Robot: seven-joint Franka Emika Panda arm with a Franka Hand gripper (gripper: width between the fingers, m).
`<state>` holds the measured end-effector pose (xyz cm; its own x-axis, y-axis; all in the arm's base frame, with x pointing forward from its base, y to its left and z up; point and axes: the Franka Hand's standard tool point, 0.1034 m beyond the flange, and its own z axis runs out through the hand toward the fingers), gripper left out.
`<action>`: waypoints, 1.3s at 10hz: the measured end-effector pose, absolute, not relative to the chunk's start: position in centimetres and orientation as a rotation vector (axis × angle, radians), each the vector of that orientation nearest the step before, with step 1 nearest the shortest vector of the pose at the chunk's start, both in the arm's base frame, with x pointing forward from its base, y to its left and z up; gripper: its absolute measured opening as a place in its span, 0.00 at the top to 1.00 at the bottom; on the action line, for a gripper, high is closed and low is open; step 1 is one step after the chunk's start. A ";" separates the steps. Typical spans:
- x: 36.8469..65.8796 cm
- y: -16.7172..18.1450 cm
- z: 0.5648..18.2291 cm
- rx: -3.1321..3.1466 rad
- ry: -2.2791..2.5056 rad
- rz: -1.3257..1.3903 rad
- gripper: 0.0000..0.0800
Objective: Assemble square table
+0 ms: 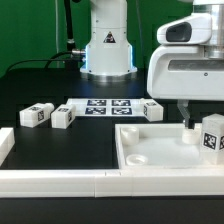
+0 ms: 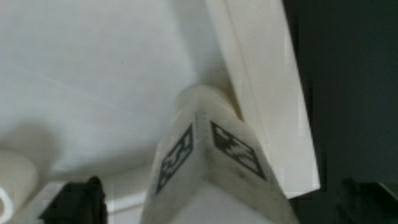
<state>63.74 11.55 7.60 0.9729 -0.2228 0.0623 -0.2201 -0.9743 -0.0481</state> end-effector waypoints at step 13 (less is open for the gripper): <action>63.8 10.9 7.5 -3.100 -0.584 -0.109 0.64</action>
Offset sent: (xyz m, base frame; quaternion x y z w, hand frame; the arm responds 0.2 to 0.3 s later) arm 0.0030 0.0043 -0.0001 0.0098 -0.0225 -0.2977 0.9543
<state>63.77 10.87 7.51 0.9292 0.3639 0.0650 0.3629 -0.9314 0.0275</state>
